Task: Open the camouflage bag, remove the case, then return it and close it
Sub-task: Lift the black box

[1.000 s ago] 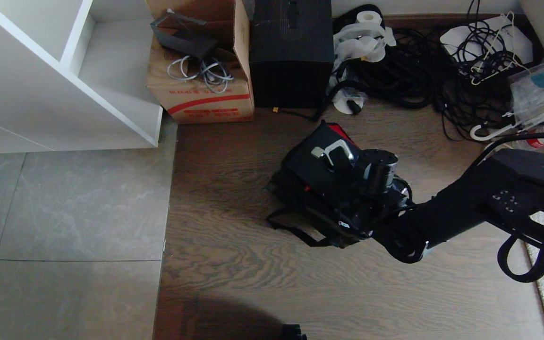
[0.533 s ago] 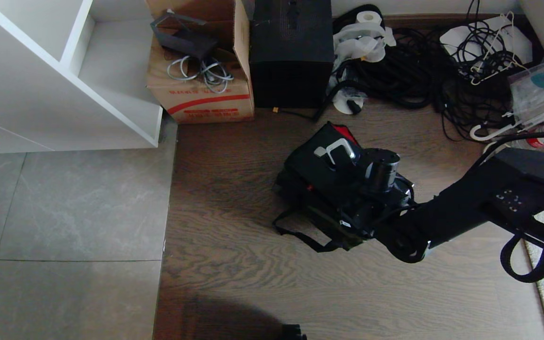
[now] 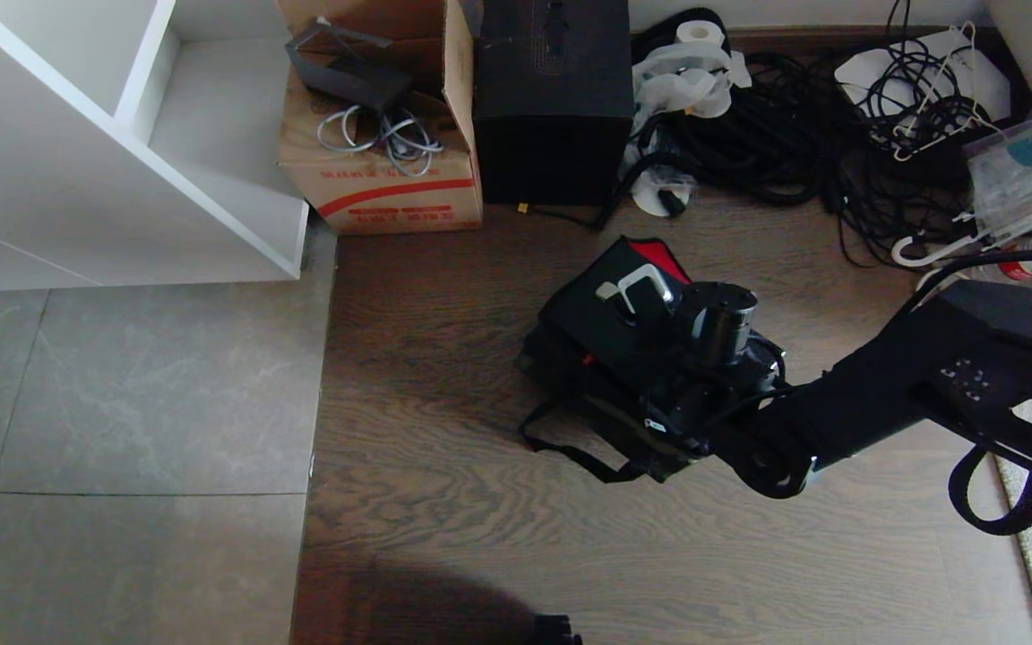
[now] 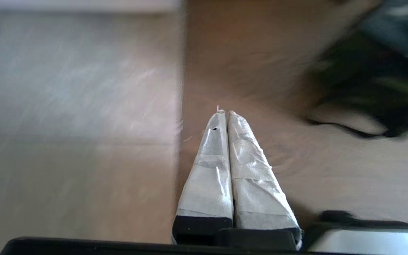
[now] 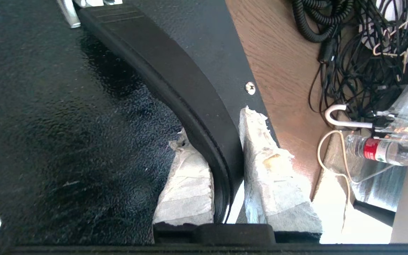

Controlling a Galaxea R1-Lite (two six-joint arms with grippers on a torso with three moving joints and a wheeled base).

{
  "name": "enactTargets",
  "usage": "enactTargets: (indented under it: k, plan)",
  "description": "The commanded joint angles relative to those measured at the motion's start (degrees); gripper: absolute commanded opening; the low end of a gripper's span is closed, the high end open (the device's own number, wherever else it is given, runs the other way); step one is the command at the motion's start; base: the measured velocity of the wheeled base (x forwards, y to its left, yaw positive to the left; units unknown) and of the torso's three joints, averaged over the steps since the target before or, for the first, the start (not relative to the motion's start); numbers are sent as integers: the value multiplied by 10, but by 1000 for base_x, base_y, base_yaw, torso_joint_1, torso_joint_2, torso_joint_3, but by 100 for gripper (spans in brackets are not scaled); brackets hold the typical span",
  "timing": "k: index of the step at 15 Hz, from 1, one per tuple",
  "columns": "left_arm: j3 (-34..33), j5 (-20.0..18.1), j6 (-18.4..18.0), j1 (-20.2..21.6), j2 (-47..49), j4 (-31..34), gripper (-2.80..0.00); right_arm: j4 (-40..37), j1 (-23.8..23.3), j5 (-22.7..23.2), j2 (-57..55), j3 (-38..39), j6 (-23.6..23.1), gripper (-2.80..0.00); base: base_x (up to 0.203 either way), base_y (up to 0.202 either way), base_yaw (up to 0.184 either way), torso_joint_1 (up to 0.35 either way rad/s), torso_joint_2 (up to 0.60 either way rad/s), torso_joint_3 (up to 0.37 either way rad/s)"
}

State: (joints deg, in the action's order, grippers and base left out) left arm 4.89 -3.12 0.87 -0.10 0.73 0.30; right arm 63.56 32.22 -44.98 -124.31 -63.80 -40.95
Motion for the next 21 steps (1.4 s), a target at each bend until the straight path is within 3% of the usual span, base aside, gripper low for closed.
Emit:
enactTargets:
  k: [1, 3, 5, 7, 8, 14, 18, 21]
  plan:
    - [92, -69, 2, 1, 34, 45, -280, 0, 2, -2, 5, -1, -2, -280, 0, 0, 0, 0, 0, 0]
    - [159, -116, 18, 0, 116, 76, -280, -2, 2, -2, 6, 0, -3, -280, 0, 0, 0, 0, 0, 0]
    - [214, -185, 67, -2, 204, 89, -280, -3, 2, -2, 6, 0, -3, -280, 0, 0, 0, 0, 0, 0]
    - [242, -265, 107, -3, 270, 96, -280, -7, 2, -2, 7, -3, -2, -280, 0, 0, 0, 0, 0, 0]
    - [245, -282, 114, -3, 296, 96, -280, -10, 2, -2, 7, -4, -3, -280, 0, 0, 0, 0, 0, 0]
    - [284, -342, 135, -7, 418, 85, -280, -18, 2, -1, 6, -7, -2, -280, 0, 0, 0, 0, 0, 0]
    - [331, -348, 167, -74, 511, 62, -280, -19, 2, -1, 3, -8, -2, -280, 0, 0, 0, 0, 0, 0]
    - [359, -332, 198, -131, 565, 51, -280, -20, 2, 1, 1, -11, -2, -280, 0, 0, 0, 0, 0, 0]
